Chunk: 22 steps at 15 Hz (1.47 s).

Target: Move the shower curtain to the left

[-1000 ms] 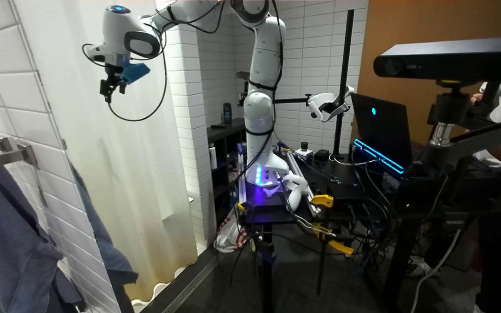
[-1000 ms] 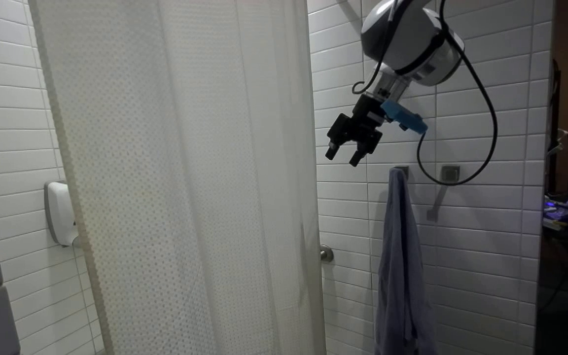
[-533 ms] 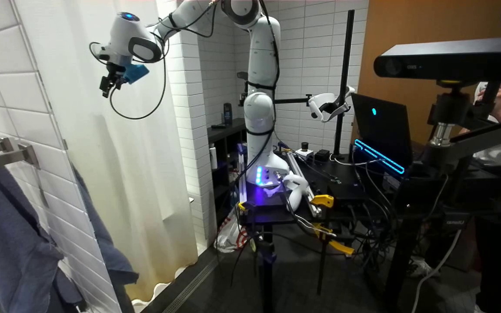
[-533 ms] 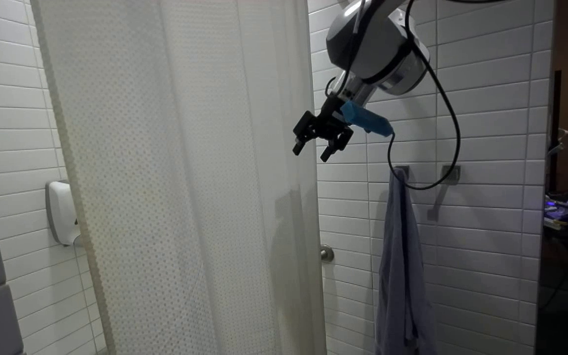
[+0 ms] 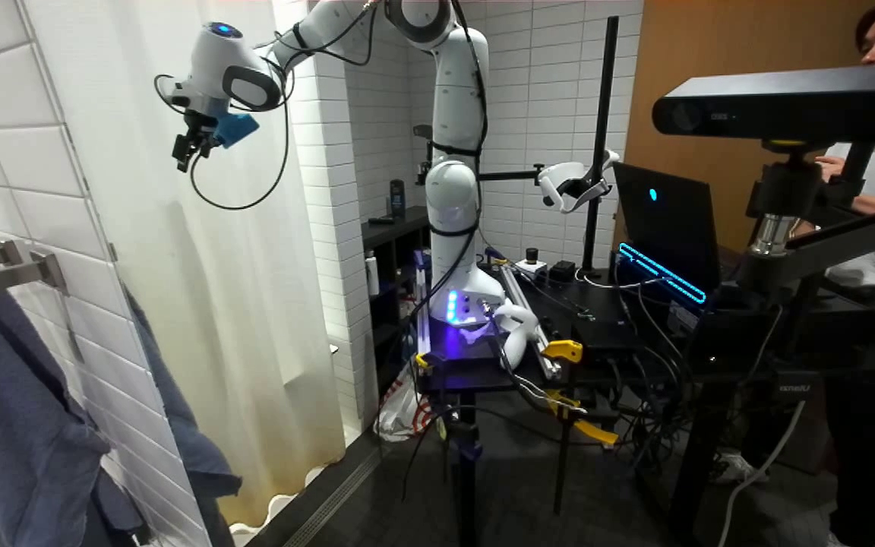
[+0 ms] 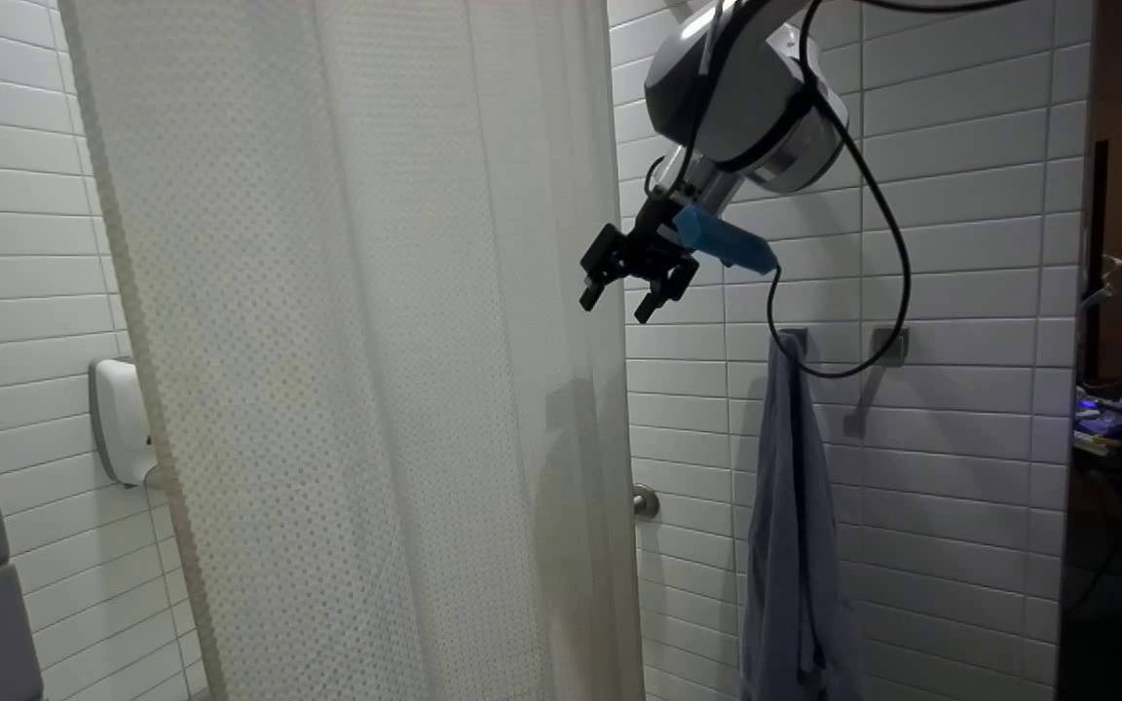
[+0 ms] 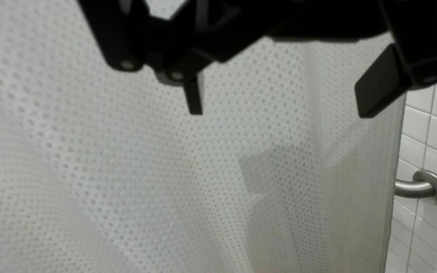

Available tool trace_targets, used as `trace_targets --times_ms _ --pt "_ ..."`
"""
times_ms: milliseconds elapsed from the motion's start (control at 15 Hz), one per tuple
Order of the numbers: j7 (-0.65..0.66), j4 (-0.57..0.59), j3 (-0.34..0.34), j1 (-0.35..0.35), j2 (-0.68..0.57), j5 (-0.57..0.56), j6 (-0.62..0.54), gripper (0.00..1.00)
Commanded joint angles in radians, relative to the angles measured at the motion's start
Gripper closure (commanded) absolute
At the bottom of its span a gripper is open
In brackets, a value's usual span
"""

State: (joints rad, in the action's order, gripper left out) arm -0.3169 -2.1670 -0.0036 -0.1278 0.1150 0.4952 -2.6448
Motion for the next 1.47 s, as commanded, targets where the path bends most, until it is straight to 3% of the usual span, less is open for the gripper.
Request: trace_targets --times_ms 0,400,733,1133,1200,1267,1400 --pt "-0.058 0.034 0.010 -0.007 -0.055 0.009 -0.039 0.00" --pt "-0.155 0.079 0.013 -0.007 -0.176 -0.021 -0.226 0.00" --pt "-0.134 0.129 -0.031 0.016 -0.274 -0.102 -0.384 0.00" --pt "-0.048 0.197 -0.117 0.005 -0.341 -0.162 -0.376 0.00" --pt "0.068 0.191 -0.072 0.070 -0.321 -0.257 -0.288 0.00" --pt "-0.049 0.170 -0.092 0.033 -0.323 -0.171 -0.366 0.00" --pt "0.036 0.174 -0.087 0.054 -0.323 -0.235 -0.318 0.00"
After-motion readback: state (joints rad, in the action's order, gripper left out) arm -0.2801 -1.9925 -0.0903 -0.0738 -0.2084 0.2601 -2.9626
